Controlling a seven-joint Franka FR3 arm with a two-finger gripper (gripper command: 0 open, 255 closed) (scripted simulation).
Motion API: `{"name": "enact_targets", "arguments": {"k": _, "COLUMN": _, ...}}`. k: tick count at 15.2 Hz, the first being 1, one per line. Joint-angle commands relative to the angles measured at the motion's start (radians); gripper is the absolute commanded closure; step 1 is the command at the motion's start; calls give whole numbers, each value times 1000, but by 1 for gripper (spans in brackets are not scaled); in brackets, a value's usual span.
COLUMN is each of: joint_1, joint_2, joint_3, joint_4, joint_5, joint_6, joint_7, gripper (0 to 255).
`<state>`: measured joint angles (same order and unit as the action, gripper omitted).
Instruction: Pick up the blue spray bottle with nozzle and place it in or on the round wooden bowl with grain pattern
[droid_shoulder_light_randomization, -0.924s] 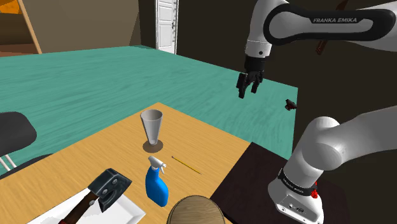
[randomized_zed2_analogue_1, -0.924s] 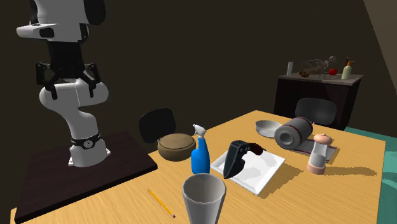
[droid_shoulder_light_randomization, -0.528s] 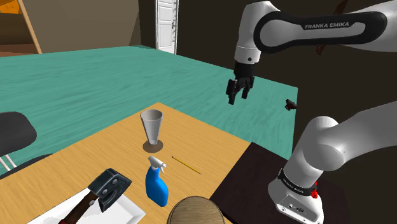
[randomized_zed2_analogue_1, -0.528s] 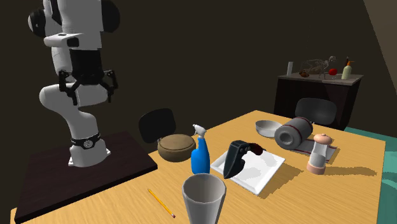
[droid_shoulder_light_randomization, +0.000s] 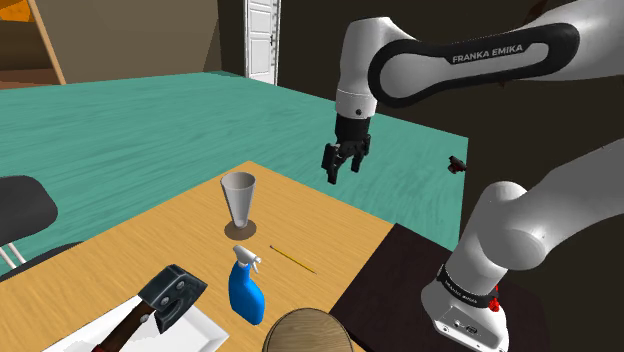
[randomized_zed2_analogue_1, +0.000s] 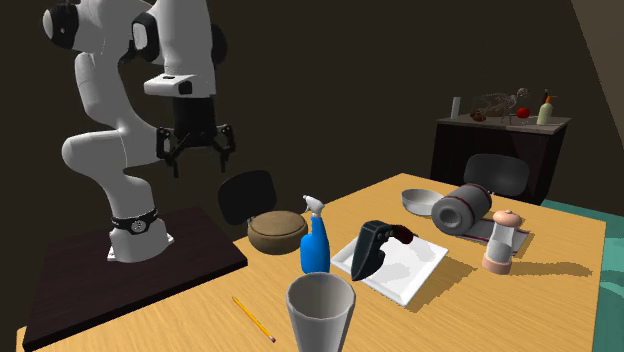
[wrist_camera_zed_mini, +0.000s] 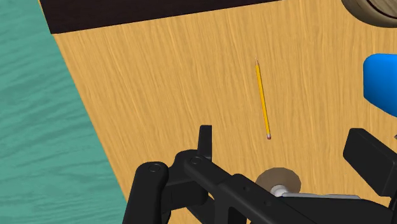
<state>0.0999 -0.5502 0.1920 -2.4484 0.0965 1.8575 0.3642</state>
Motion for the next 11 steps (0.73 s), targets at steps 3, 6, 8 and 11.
{"name": "enact_targets", "arguments": {"k": 3, "joint_1": 27, "joint_2": 105, "joint_3": 70, "joint_4": 40, "joint_5": 20, "joint_6": 79, "joint_7": 66, "gripper": 0}}
{"name": "enact_targets", "arguments": {"k": 6, "joint_1": 44, "joint_2": 188, "joint_3": 121, "joint_4": 80, "joint_5": 21, "joint_6": 132, "joint_7": 118, "gripper": 0}}
{"name": "enact_targets", "arguments": {"k": 8, "joint_1": 53, "joint_2": 247, "joint_3": 155, "joint_4": 112, "joint_5": 15, "joint_6": 165, "joint_7": 154, "gripper": 0}}
{"name": "enact_targets", "arguments": {"k": 11, "joint_1": 67, "joint_2": 341, "joint_3": 202, "joint_4": 168, "joint_5": -8, "joint_6": 209, "joint_7": 213, "gripper": 0}}
